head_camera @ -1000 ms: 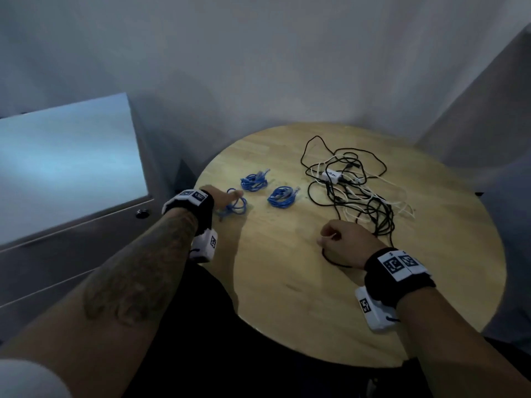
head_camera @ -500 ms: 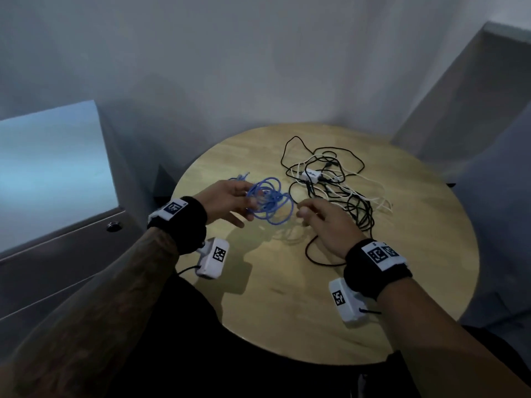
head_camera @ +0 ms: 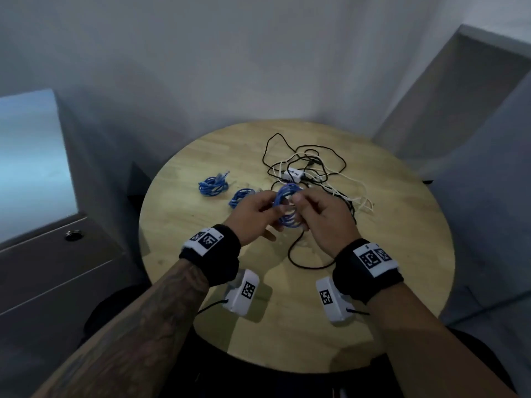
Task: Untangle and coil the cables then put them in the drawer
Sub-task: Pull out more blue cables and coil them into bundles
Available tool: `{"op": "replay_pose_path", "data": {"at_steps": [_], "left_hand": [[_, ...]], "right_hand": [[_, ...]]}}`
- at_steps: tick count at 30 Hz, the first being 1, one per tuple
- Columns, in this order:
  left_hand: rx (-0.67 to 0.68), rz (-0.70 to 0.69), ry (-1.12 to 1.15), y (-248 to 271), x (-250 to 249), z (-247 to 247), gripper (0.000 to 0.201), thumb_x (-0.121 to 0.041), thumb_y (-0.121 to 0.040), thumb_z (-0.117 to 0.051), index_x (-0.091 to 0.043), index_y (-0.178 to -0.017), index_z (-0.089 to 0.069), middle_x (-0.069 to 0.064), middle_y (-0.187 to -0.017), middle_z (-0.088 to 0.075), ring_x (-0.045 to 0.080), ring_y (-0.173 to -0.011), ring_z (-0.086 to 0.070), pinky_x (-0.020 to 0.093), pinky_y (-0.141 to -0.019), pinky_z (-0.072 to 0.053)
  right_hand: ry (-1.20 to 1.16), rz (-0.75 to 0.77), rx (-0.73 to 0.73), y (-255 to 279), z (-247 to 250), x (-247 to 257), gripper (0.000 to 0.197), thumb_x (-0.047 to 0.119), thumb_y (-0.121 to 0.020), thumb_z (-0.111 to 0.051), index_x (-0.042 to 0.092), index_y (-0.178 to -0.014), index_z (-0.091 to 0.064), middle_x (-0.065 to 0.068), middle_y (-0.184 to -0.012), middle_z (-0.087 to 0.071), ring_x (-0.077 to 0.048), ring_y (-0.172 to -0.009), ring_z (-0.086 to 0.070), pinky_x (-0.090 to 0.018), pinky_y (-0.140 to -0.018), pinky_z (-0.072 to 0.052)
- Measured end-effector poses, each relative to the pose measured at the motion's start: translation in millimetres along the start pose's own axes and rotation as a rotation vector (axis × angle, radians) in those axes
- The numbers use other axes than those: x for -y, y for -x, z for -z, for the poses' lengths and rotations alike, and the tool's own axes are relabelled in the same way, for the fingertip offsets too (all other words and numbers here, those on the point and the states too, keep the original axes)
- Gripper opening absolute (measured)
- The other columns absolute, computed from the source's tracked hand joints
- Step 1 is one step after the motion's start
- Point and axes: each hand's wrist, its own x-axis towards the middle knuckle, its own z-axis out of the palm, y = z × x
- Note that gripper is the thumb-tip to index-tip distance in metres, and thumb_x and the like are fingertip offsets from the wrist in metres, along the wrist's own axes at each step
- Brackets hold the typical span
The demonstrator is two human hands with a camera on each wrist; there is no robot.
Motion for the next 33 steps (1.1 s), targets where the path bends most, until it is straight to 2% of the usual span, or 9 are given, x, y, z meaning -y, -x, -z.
{"op": "replay_pose_path", "data": {"at_steps": [3, 5, 9, 13, 18, 23, 26, 30, 33], "left_hand": [[-0.033, 0.08, 0.252, 1.4, -0.8, 4.0, 0.019, -0.014, -0.099, -0.054, -0.005, -0.113, -0.063, 0.004, -0.088, -0.069, 0.02, -0.072, -0.065, 0.036, -0.06, -0.057], [-0.017, 0.098, 0.325, 1.6, -0.6, 4.9, 0.02, -0.015, -0.099, -0.055, -0.006, -0.114, -0.064, 0.004, -0.09, -0.07, 0.021, -0.074, -0.067, 0.035, -0.061, -0.056], [0.0, 0.103, 0.294, 1.5, 0.1, 2.2, 0.023, -0.015, -0.098, -0.056, -0.009, -0.119, -0.064, 0.01, -0.099, -0.072, 0.021, -0.079, -0.07, 0.033, -0.062, -0.057], [-0.054, 0.071, 0.229, -1.1, 2.1, 2.9, 0.02, -0.011, -0.095, -0.06, -0.015, -0.112, -0.069, 0.01, -0.11, -0.071, 0.017, -0.095, -0.066, 0.03, -0.069, -0.055], [-0.028, 0.055, 0.213, 0.5, 2.0, 2.7, 0.018, -0.011, -0.094, -0.062, -0.012, -0.11, -0.068, 0.009, -0.1, -0.071, 0.017, -0.087, -0.068, 0.032, -0.071, -0.056], [-0.082, 0.042, 0.141, 0.8, 2.1, 4.6, 0.017, -0.021, -0.094, -0.064, -0.01, -0.101, -0.074, 0.012, -0.098, -0.073, 0.014, -0.089, -0.068, 0.03, -0.069, -0.056], [-0.074, 0.045, 0.174, 0.4, 0.3, 4.8, 0.017, -0.021, -0.093, -0.065, -0.011, -0.102, -0.075, 0.013, -0.1, -0.073, 0.015, -0.091, -0.068, 0.029, -0.064, -0.055], [-0.058, 0.061, 0.245, 2.0, -2.8, 3.7, 0.018, -0.022, -0.094, -0.062, -0.011, -0.101, -0.074, 0.008, -0.091, -0.07, 0.015, -0.085, -0.067, 0.029, -0.066, -0.055], [-0.051, 0.057, 0.333, 1.9, -4.9, 13.4, 0.018, -0.021, -0.096, -0.059, -0.008, -0.1, -0.072, 0.002, -0.082, -0.067, 0.015, -0.082, -0.065, 0.034, -0.074, -0.055]], "right_hand": [[-0.052, -0.03, -0.129, -3.8, 5.7, 0.1, 0.006, 0.028, -0.094, -0.064, 0.025, -0.1, -0.062, 0.003, -0.092, -0.066, -0.014, -0.077, -0.06, -0.03, -0.069, -0.051], [-0.111, -0.108, -0.032, -4.4, 6.0, -1.3, 0.012, 0.028, -0.096, -0.063, 0.03, -0.107, -0.064, 0.006, -0.103, -0.068, -0.009, -0.086, -0.063, -0.028, -0.075, -0.053], [-0.18, -0.17, 0.065, -4.5, 5.1, -0.9, 0.014, 0.02, -0.1, -0.057, 0.016, -0.104, -0.069, 0.004, -0.087, -0.074, -0.006, -0.078, -0.067, -0.025, -0.069, -0.051], [-0.226, -0.241, 0.071, -5.0, 7.4, 1.8, 0.017, 0.015, -0.1, -0.053, 0.021, -0.096, -0.069, 0.011, -0.079, -0.069, -0.003, -0.071, -0.062, -0.022, -0.063, -0.048], [-0.216, -0.261, 0.038, -5.0, 10.7, 3.9, 0.025, 0.008, -0.098, -0.051, 0.017, -0.081, -0.068, 0.015, -0.054, -0.056, -0.002, -0.051, -0.049, -0.019, -0.056, -0.04], [-0.209, -0.248, -0.033, -4.2, 10.5, 3.8, 0.022, 0.002, -0.09, -0.059, 0.016, -0.085, -0.074, 0.012, -0.075, -0.068, 0.003, -0.063, -0.058, -0.011, -0.062, -0.043], [-0.403, -0.368, -0.142, -8.1, 8.7, 2.7, 0.023, 0.002, -0.087, -0.057, 0.016, -0.075, -0.071, 0.003, -0.082, -0.071, -0.011, -0.075, -0.061, -0.023, -0.066, -0.044], [-0.792, -0.553, -0.12, -10.6, 10.4, 7.3, 0.027, 0.01, -0.092, -0.046, 0.014, -0.065, -0.047, 0.0, -0.069, -0.055, -0.015, -0.064, -0.047, -0.029, -0.06, -0.032], [-0.96, -0.61, -0.192, -14.8, 21.7, 7.5, 0.032, 0.016, -0.093, -0.049, 0.018, -0.062, -0.039, 0.001, -0.061, -0.047, -0.015, -0.058, -0.043, -0.029, -0.06, -0.032]]}}
